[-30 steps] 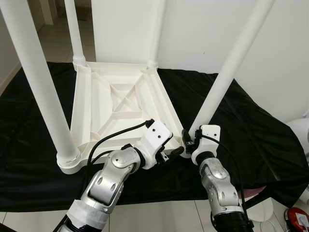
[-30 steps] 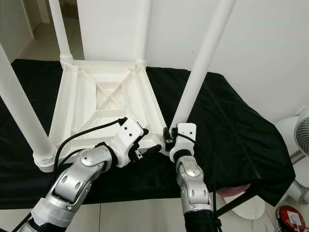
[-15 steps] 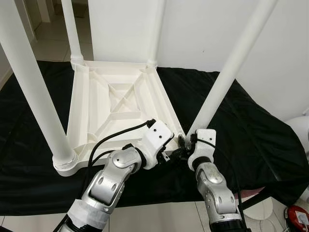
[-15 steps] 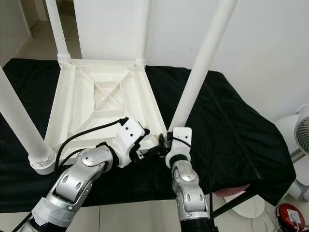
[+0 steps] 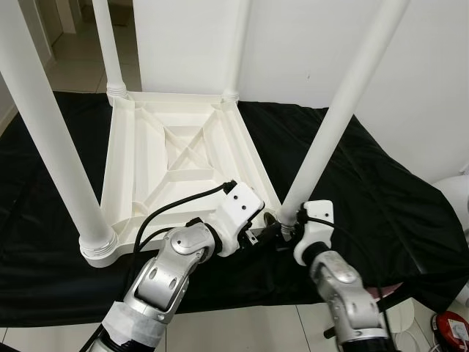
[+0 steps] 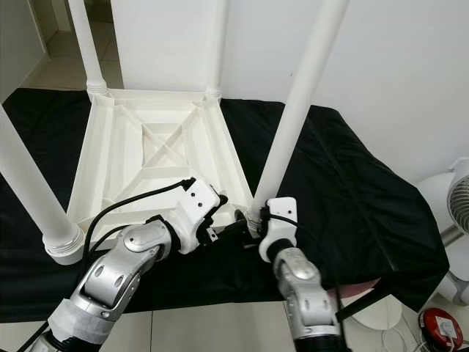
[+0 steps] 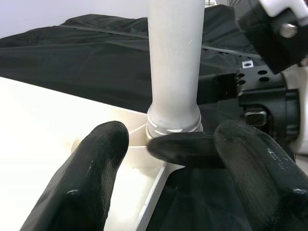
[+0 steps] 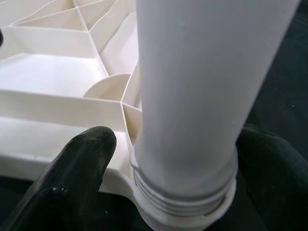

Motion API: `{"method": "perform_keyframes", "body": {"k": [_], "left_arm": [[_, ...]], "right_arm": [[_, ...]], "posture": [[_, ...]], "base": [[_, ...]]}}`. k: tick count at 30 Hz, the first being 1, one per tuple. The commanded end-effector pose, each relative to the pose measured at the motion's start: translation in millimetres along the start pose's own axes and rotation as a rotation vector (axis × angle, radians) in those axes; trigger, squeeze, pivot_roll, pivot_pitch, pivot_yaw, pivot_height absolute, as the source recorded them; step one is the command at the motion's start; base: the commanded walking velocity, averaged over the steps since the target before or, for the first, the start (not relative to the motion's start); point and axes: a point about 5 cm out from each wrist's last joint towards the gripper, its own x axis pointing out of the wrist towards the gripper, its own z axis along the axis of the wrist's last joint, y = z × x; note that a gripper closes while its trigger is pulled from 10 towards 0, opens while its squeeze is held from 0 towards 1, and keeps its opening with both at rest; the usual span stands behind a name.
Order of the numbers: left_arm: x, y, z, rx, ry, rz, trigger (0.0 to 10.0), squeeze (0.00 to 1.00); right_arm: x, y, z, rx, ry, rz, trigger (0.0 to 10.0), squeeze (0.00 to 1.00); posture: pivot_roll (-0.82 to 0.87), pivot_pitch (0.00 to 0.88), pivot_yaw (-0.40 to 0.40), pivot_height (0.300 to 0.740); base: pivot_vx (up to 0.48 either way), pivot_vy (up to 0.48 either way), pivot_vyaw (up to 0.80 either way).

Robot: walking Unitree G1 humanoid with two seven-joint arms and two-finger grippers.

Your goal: Building children table

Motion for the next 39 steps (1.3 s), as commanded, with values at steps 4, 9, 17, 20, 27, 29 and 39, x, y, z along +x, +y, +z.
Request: {"method": "perform_keyframes", "body": {"k": [4,9,17,20,27,29,39], "left_arm": [[1.5,1.2,1,0.007,-0.003,0.012,10.0,0.0],[1.5,3.9,2,0.014,-0.003,0.016,10.0,0.0],[1.8,6.8,3,0.019,-0.003,0.019,10.0,0.0],[2.1,7.3,4,0.02,-0.004,0.019,10.0,0.0],[1.1,7.2,6,0.024,-0.007,0.025,10.0,0.0],[1.1,7.2,6,0.024,-0.007,0.025,10.0,0.0],[0.8,5.7,5,0.021,-0.006,0.022,10.0,0.0]], "right_arm": [[2.6,-10.6,2,-0.035,-0.016,0.081,10.0,0.0],[11.6,-18.5,7,-0.077,-0.022,0.2,10.0,0.0],[28.3,-19.9,14,-0.105,-0.02,0.328,10.0,0.0],[33.5,-19.8,14,-0.118,-0.014,0.345,10.0,0.0],[47.6,-17.4,2,-0.145,0.078,0.437,0.0,0.0],[47.6,-17.4,2,-0.145,0.078,0.437,0.0,0.0],[38.4,-23.8,-10,-0.148,0.111,0.456,0.0,0.0]], "posture": [[0.0,0.0,-0.108,0.74],[0.0,0.0,-0.1,0.74],[0.01,0.0,-0.096,0.74],[0.01,0.0,-0.095,0.74],[0.03,0.0,-0.102,0.74],[0.03,0.0,-0.102,0.74],[0.02,0.0,-0.096,0.74]], "base": [[0.0,0.0,0.0],[0.0,0.0,0.0],[0.0,0.0,0.0],[0.0,0.0,0.0],[0.0,0.0,0.0],[0.0,0.0,0.0],[0.0,0.0,0.0]]}}
